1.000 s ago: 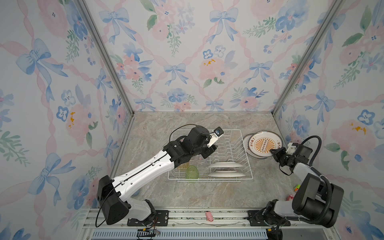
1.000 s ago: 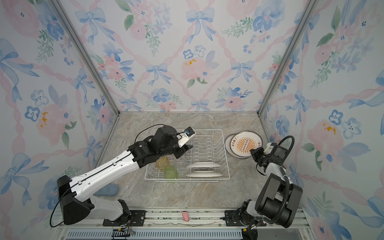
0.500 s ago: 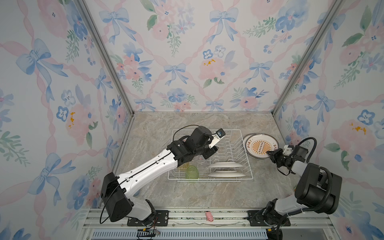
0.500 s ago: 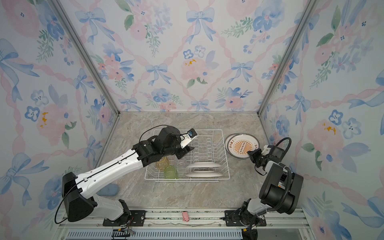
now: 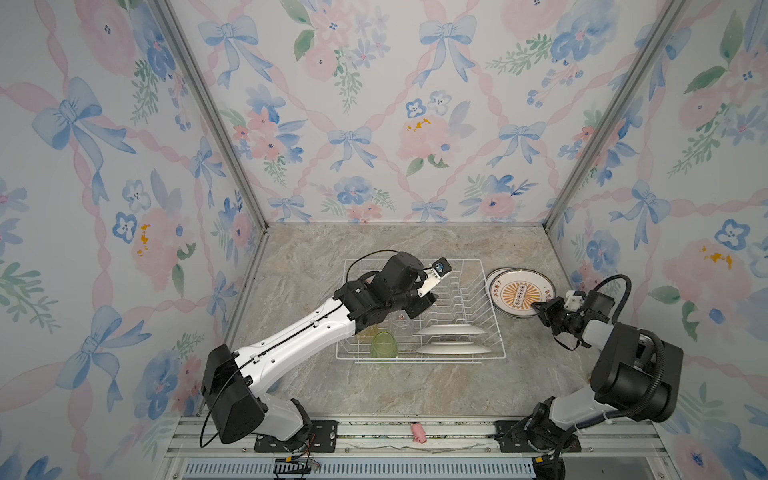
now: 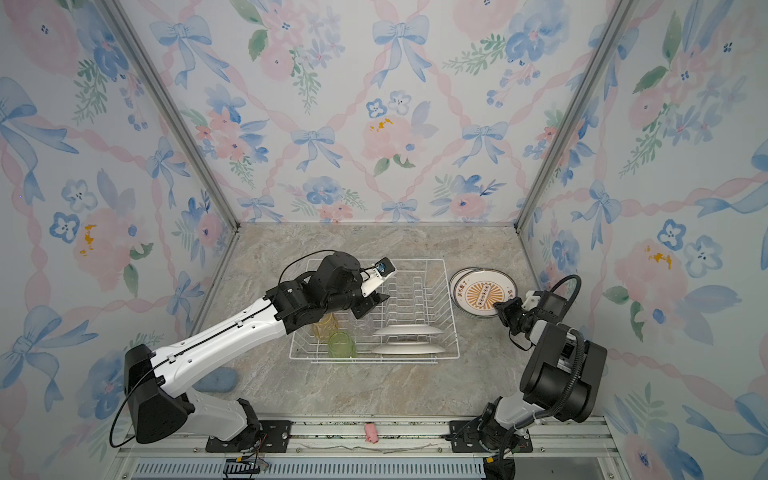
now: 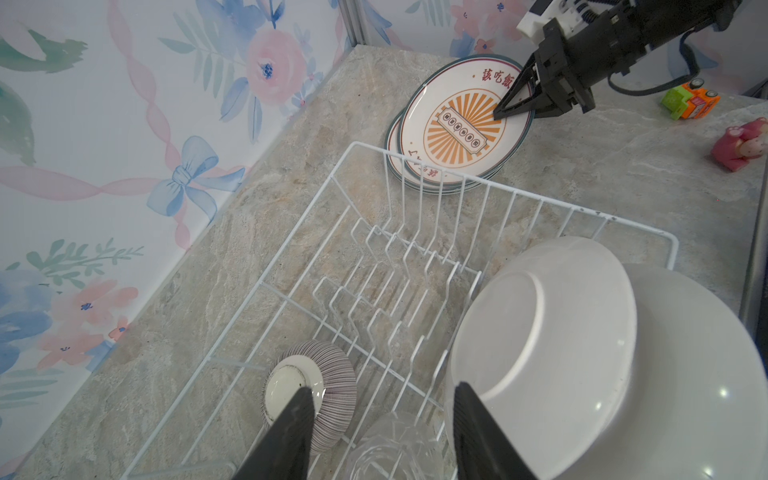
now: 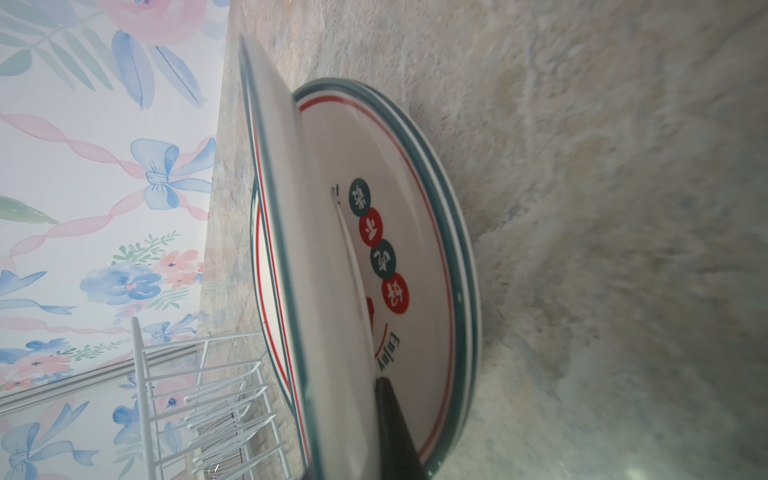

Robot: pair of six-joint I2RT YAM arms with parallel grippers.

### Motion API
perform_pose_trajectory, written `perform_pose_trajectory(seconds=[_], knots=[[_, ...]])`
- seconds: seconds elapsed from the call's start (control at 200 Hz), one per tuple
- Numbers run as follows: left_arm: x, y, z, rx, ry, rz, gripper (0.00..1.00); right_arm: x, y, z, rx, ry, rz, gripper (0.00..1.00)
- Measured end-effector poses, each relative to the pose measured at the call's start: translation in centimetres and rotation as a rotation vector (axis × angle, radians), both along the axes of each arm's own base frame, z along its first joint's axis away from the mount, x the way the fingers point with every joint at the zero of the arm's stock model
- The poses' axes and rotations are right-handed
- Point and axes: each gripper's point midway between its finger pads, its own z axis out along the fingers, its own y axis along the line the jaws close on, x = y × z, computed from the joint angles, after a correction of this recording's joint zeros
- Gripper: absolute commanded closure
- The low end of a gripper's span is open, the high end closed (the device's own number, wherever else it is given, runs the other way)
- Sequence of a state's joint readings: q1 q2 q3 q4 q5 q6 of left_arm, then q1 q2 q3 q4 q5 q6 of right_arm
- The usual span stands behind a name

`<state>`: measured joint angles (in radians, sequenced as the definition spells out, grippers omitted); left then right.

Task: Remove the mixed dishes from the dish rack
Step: 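Lower the orange-sunburst plate onto the plate stack with the right gripper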

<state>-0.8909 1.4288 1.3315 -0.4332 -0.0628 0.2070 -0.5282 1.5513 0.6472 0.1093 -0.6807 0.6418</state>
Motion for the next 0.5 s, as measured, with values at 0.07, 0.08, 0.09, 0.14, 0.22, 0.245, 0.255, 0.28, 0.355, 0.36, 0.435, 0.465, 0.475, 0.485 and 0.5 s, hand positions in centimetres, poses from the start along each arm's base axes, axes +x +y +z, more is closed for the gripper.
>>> perform_pose_trajectory(seconds=[0.07,0.08,0.09,0.14,0.22,0.245,0.255,0.28,0.355,0.36,0.435,0.465,0.475,0.485,0.5], knots=[[0.00,0.01,-0.01,0.001,-0.001,0.000,0.49,0.03,0.01,0.06,-0.007,0.001,0.008,0.80],[0.00,0.01,-0.01,0.001,-0.001,0.000,0.49,0.03,0.01,0.07,-0.007,0.002,0.009,0.80],[0.00,0.01,-0.01,0.001,-0.001,0.000,0.49,0.04,0.00,0.09,-0.009,0.002,0.010,0.80],[0.00,0.01,0.01,0.001,-0.001,-0.001,0.49,0.06,0.08,0.15,-0.013,0.004,0.019,0.78],[-0.01,0.03,0.08,0.000,-0.002,-0.001,0.49,0.06,0.22,0.20,-0.022,0.012,0.033,0.78],[-0.03,0.04,0.11,-0.001,-0.003,-0.001,0.49,0.08,0.31,0.22,-0.026,0.014,0.039,0.77],[-0.03,0.05,0.10,-0.001,-0.003,-0.001,0.49,0.08,0.32,0.24,-0.027,0.015,0.040,0.77],[-0.05,0.07,0.15,-0.002,-0.004,-0.001,0.49,0.07,0.35,0.24,-0.031,0.019,0.044,0.76],[-0.08,0.12,0.30,-0.003,-0.007,-0.002,0.49,-0.02,0.49,0.19,-0.039,0.033,0.056,0.71],[-0.09,0.13,0.29,-0.003,-0.007,-0.002,0.49,-0.02,0.49,0.19,-0.042,0.034,0.058,0.71],[-0.14,0.18,0.29,-0.001,-0.011,-0.005,0.48,-0.12,0.62,0.14,-0.058,0.049,0.074,0.65],[-0.17,0.21,0.27,-0.001,-0.011,-0.005,0.48,-0.18,0.66,0.14,-0.064,0.056,0.078,0.63],[-0.16,0.22,0.28,-0.001,-0.011,-0.005,0.48,-0.22,0.67,0.10,-0.066,0.060,0.079,0.62],[-0.17,0.23,0.25,0.000,-0.011,-0.005,0.48,-0.23,0.71,0.14,-0.065,0.062,0.079,0.62],[-0.18,0.23,0.22,0.000,-0.010,-0.005,0.48,-0.25,0.69,0.13,-0.073,0.063,0.084,0.61]])
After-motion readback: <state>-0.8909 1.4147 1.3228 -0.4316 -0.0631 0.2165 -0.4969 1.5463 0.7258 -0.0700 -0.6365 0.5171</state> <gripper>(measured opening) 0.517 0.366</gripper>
